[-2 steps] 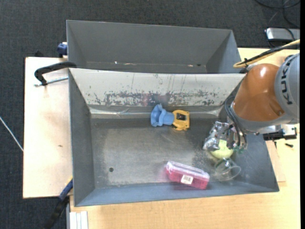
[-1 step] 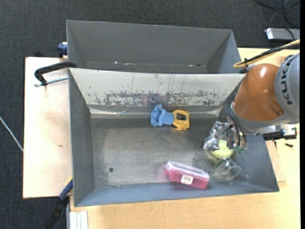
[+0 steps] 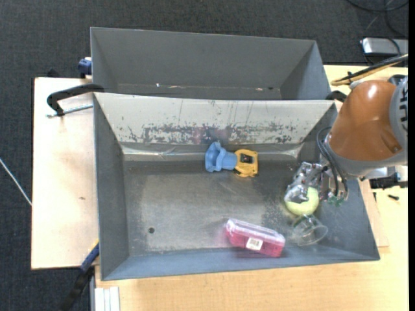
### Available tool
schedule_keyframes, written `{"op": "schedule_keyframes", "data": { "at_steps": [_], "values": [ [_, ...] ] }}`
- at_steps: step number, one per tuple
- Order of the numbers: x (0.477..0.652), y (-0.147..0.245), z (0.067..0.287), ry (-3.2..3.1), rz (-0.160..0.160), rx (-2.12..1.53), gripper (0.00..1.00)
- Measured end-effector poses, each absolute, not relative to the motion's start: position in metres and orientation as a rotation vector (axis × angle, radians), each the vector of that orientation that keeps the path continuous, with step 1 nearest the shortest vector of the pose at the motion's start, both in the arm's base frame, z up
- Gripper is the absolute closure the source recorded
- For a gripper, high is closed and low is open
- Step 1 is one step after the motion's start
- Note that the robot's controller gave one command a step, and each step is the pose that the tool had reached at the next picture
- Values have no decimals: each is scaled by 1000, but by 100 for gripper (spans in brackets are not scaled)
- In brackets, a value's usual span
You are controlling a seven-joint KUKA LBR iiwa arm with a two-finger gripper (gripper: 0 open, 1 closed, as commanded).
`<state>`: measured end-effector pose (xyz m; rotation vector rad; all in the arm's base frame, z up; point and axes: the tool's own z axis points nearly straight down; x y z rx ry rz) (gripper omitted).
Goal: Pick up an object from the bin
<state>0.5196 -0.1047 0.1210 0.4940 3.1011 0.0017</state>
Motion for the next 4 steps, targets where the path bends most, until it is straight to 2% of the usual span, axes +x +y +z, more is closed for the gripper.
{"op": "schedule_keyframes", "data": {
  "at_steps": [1,2,3,4],
  "values": [
    [527,-84,134,3101,0,461,100],
    [509,-78,133,3101,3,493,100],
    [518,-87,101,3094,1,515,100],
    [509,-83,91,3104,1,518,100]
  ]
}}
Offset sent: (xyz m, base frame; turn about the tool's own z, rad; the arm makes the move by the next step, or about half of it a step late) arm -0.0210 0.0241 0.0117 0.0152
